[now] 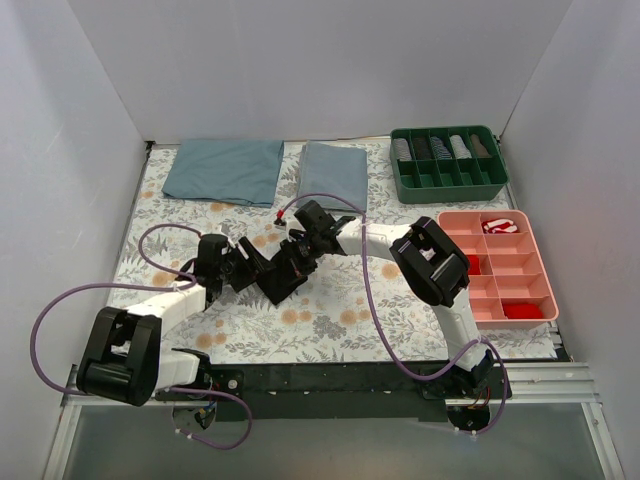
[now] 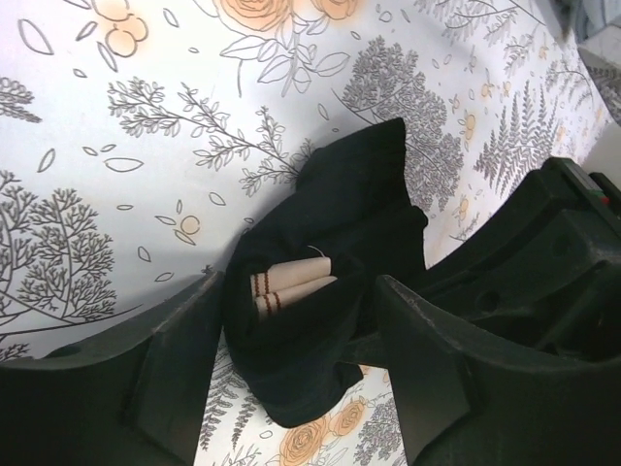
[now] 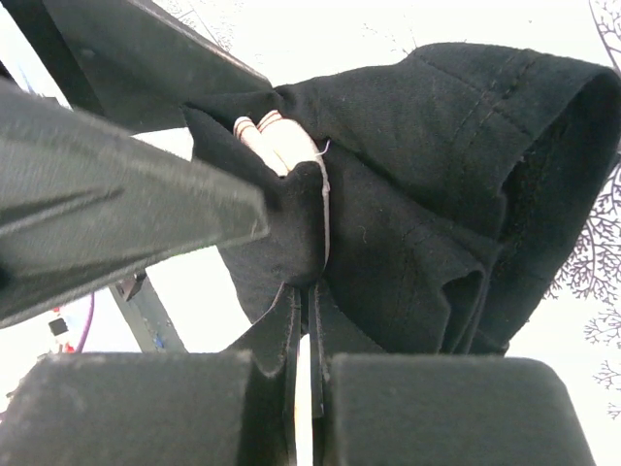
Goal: Roll the underwear
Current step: Roll the underwear to the center of the board.
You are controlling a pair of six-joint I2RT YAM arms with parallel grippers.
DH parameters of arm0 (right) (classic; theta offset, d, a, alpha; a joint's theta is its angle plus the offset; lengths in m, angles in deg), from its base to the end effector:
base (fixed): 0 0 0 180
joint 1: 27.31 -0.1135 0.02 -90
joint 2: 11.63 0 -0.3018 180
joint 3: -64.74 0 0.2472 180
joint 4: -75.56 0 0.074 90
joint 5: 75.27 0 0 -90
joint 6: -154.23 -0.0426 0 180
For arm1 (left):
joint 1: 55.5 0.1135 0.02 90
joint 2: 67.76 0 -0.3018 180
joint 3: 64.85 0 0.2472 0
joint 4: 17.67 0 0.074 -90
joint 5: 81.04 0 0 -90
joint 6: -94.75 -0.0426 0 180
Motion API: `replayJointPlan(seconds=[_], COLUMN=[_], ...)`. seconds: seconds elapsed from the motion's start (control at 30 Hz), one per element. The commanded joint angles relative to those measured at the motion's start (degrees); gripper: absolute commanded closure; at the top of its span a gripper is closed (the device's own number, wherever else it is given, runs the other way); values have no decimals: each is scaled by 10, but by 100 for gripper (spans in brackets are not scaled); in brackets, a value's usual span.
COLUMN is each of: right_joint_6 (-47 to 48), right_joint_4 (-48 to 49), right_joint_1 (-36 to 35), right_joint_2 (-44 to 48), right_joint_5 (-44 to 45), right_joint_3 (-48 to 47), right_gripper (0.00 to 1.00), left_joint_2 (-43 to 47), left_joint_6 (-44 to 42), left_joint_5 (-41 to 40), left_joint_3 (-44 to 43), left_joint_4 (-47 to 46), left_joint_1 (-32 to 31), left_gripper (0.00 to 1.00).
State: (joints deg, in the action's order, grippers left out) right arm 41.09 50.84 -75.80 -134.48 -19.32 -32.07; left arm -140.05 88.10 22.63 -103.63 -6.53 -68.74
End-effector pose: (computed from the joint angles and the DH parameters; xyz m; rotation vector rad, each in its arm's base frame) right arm 0.2969 0.3715 0.1739 -0.8682 2.5353 1.2172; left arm 0.2083 -0.0594 0.1834 -1.3863 2.2025 -1.0180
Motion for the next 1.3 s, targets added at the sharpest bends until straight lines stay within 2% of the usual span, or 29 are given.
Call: replayJointPlan(seconds=[0.0,0.13,0.43,0.53,0.67,0.73,0.87,0.9,1.13,1.27], right_joint_6=[18,20,27,33,36,33,27,28,48,90], right_joint_4=[-29,-31,-28,-31,-26,-9,20,22,21,13], right_joint_1=[-2,-2,-3,-2,-2,-2,-2,-3,-13,-63], right_joint_2=[-8,-9,-3,1,21,47,121,151,248,273], right_joint_5=[6,6,-2,-3,-1,6,88,107,219,315], right_joint_3=[-22,-24,-28,-29,-17,10,69,81,153,164], right_gripper=[99,99,99,98,88,79,66,60,57,57], left_joint_2=[32,49,-40,-49,-53,-57,-52,-51,-29,-24], left_joint_6=[0,-2,-6,-6,-8,-8,-6,-4,27,62], left_joint_5=[35,53,82,88,94,104,117,118,118,110], left_joint_3=[22,34,20,18,19,16,14,14,13,4], left_joint_4=[-36,-63,-75,-75,-70,-69,-60,-57,-6,25], left_joint_1=[1,1,1,1,1,1,1,1,0,-5], left_gripper=[35,35,46,53,67,73,82,83,89,97])
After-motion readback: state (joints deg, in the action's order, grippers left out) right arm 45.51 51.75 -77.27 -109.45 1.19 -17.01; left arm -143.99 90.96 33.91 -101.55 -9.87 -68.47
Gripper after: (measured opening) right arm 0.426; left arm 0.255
